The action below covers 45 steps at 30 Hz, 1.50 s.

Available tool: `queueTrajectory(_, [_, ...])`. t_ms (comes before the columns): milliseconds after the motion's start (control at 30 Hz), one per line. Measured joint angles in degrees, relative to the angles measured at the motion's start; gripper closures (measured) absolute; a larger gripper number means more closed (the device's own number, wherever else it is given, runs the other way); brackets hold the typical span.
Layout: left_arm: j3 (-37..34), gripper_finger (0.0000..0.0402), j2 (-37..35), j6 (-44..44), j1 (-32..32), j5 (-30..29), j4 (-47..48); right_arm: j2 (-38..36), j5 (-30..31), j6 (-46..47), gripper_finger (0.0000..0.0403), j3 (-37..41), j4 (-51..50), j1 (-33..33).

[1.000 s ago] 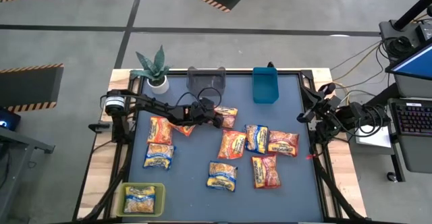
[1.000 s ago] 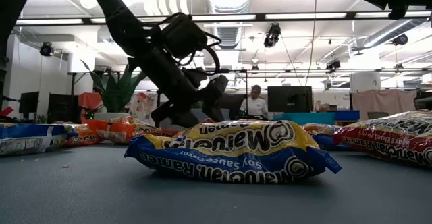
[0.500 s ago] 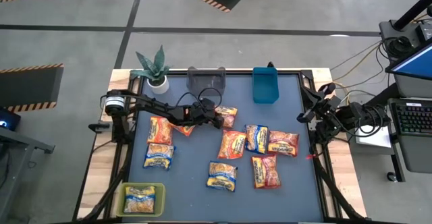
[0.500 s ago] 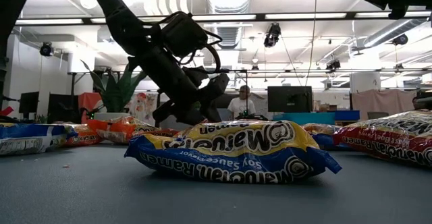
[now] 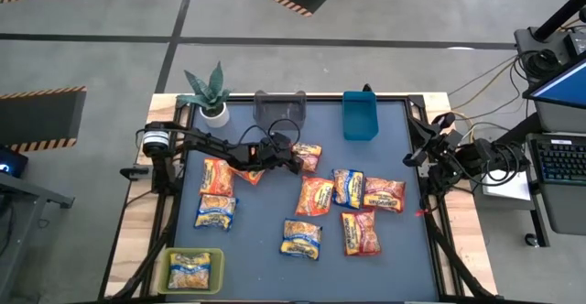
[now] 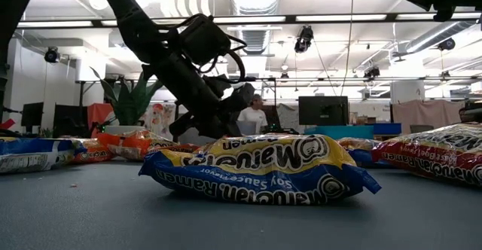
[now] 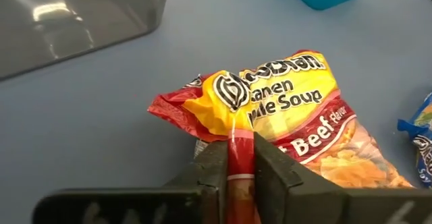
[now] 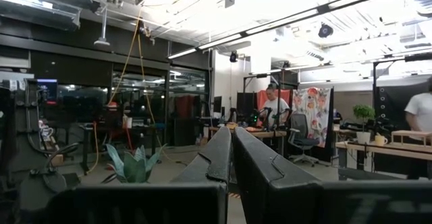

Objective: Sort Maruchan noodles
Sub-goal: Put the top left red noodle pack into the black bin

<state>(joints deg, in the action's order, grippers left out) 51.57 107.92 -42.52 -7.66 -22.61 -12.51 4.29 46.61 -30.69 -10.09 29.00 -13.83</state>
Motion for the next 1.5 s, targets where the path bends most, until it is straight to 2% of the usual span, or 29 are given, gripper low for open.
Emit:
queueTrajectory(167, [0.0,0.0399,0.0,1.1,0.1,0.0,-0.2,0.0,0.0,-0.3,0.0394,0.0,0.0,0.0])
queueTrajectory(533, [-0.2,0.0401,-2.2,7.3,2.0,-0.3,-0.5,0.0,0.0,-0.4,0.0394,0.0,0.0,0.0])
queueTrajectory(867, [-0.1,0.0401,-12.7,15.0,4.0,-0.6,0.4,0.0,0.0,-0.4,0.0394,0.0,0.0,0.0])
queueTrajectory(1133, [-0.1,0.0401,-23.4,18.2,3.2,-2.0,9.1,0.0,0.0,-0.4,0.0394,0.0,0.0,0.0])
queueTrajectory(1333, [0.0,0.0401,-33.6,20.5,-1.1,-3.7,15.0,0.0,0.1,-0.4,0.0394,0.0,0.0,0.0])
queueTrajectory(1500, [0.0,0.0401,-36.5,22.8,-7.2,-5.4,17.4,0.0,0.1,-0.4,0.0394,0.0,0.0,0.0])
